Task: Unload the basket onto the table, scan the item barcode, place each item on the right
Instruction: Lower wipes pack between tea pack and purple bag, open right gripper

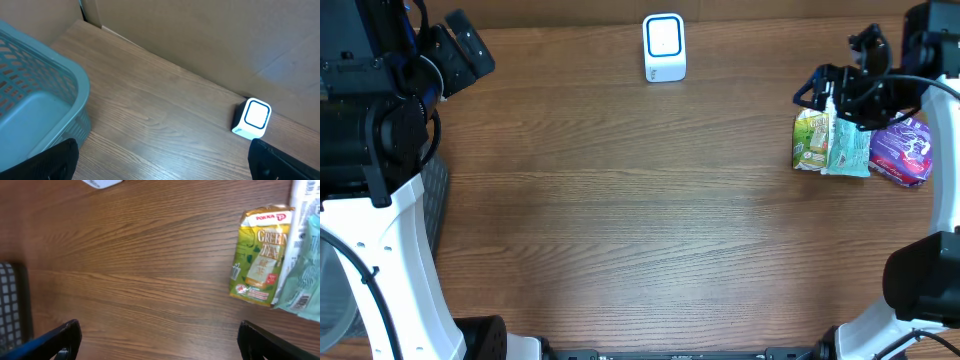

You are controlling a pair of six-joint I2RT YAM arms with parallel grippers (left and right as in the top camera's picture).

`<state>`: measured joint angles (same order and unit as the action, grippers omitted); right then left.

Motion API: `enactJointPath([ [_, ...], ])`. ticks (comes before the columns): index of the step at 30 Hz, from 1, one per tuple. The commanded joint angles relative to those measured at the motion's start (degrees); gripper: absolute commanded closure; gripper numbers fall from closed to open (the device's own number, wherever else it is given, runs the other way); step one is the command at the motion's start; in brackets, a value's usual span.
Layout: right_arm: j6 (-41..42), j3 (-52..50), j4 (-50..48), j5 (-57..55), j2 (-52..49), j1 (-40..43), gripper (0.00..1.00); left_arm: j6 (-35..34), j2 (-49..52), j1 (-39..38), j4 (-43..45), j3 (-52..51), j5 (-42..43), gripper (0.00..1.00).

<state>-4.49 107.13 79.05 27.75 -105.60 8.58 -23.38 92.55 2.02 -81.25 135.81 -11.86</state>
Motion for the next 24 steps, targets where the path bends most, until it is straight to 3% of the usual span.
enactJointPath([
  [1, 0.81, 0.11, -0.46, -5.95, 0.46, -0.22, 0.00, 1.14, 0.35, 0.20, 0.04, 0.35, -0.57, 0.00],
  [5, 4.11, 0.13, -1.25, -11.50, 0.46, -0.22, 0.00, 1.14, 0.35, 0.20, 0.04, 0.35, -0.57, 0.00],
  [24, 5.18, 0.11, -3.13, -11.41, 0.46, -0.55, 0.00, 1.14, 0.44, 0.20, 0.02, 0.35, -0.57, 0.00],
])
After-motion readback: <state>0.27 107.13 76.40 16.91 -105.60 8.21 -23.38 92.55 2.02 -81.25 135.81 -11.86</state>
